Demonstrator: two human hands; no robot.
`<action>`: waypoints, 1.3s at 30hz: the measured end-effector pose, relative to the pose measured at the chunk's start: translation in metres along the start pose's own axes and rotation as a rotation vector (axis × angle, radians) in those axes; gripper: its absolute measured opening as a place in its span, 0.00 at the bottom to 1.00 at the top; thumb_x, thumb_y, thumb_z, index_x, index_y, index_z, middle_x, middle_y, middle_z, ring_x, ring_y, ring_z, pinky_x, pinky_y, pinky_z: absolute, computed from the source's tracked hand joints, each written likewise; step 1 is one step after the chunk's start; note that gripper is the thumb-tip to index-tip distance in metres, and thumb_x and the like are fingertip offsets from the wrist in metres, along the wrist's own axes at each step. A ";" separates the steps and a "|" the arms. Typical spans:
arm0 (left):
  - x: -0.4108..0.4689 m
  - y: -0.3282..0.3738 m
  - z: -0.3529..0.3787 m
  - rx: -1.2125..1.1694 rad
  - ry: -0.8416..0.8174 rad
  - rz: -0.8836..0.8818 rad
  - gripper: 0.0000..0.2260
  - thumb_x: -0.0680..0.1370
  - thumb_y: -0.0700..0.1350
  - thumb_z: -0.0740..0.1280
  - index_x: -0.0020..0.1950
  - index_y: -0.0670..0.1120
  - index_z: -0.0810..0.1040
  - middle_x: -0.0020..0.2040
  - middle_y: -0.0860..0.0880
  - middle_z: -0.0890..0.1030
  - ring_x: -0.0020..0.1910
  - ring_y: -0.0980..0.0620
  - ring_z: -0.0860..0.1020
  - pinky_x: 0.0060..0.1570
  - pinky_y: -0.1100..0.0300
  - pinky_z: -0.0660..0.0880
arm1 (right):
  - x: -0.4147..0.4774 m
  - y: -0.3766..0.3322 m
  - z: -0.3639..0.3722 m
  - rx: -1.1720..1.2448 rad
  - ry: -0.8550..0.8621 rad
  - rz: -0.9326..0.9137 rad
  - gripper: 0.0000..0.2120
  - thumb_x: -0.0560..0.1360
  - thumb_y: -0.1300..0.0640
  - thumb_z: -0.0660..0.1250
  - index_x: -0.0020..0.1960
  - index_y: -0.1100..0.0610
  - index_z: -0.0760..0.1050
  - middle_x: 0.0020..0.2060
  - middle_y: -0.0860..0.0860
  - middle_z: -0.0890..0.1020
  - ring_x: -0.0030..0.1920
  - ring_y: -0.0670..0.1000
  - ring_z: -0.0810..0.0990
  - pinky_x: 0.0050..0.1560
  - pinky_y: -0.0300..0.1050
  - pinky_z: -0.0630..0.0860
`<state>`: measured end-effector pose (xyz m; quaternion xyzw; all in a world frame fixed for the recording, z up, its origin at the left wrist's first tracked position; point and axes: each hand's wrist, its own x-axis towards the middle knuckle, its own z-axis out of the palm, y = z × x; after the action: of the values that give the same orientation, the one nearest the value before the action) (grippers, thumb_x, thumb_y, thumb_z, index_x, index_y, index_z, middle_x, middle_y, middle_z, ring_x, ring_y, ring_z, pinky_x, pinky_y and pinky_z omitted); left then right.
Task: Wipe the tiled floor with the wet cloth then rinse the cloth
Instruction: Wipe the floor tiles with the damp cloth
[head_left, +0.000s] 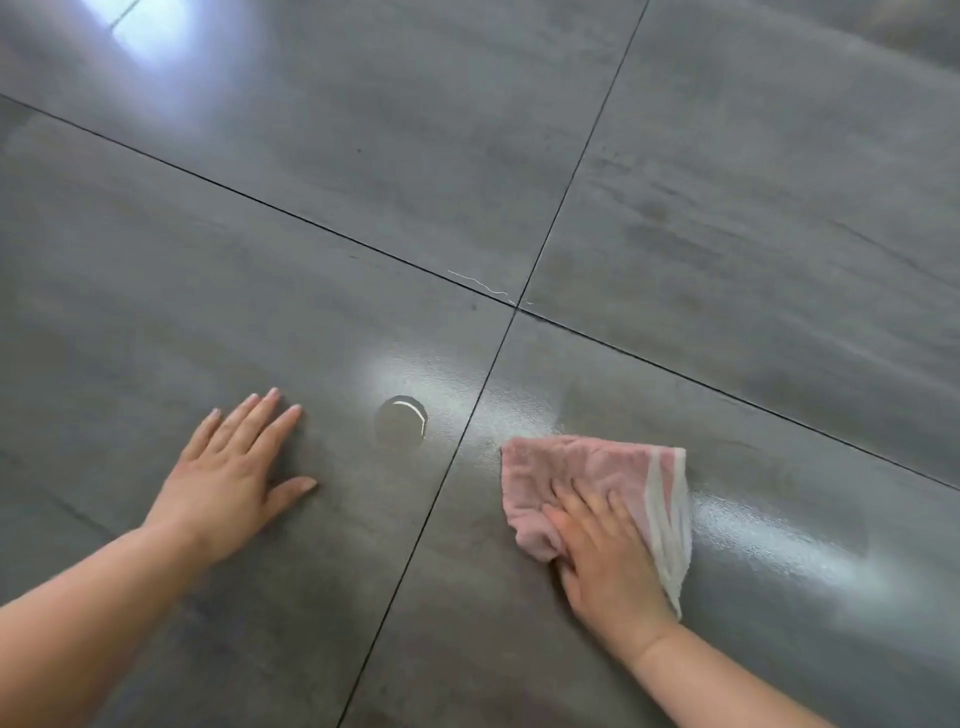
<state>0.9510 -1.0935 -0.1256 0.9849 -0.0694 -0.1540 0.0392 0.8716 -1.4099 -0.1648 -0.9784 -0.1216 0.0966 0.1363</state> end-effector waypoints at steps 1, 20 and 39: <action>0.000 -0.007 0.003 -0.027 0.018 -0.089 0.30 0.75 0.62 0.55 0.72 0.46 0.60 0.74 0.43 0.59 0.74 0.48 0.56 0.71 0.62 0.37 | 0.015 -0.002 -0.008 0.144 0.011 0.098 0.23 0.67 0.52 0.55 0.61 0.57 0.70 0.58 0.58 0.80 0.66 0.56 0.69 0.69 0.45 0.53; -0.014 -0.041 0.058 -0.257 0.182 -0.211 0.26 0.78 0.59 0.38 0.67 0.48 0.62 0.66 0.44 0.72 0.71 0.67 0.37 0.70 0.64 0.35 | 0.185 -0.106 0.019 -0.253 -0.034 -0.390 0.26 0.69 0.42 0.53 0.62 0.53 0.72 0.62 0.56 0.78 0.65 0.60 0.71 0.67 0.51 0.45; -0.014 -0.042 0.062 -0.207 0.278 -0.220 0.25 0.78 0.57 0.38 0.67 0.48 0.63 0.65 0.42 0.73 0.71 0.67 0.37 0.70 0.64 0.36 | 0.203 -0.094 0.001 -0.256 -0.130 -0.324 0.30 0.77 0.40 0.40 0.75 0.52 0.53 0.76 0.52 0.52 0.75 0.52 0.41 0.71 0.50 0.33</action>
<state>0.9243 -1.0536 -0.1842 0.9890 0.0610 -0.0264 0.1322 1.0451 -1.2682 -0.1699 -0.9471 -0.2971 0.1200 0.0167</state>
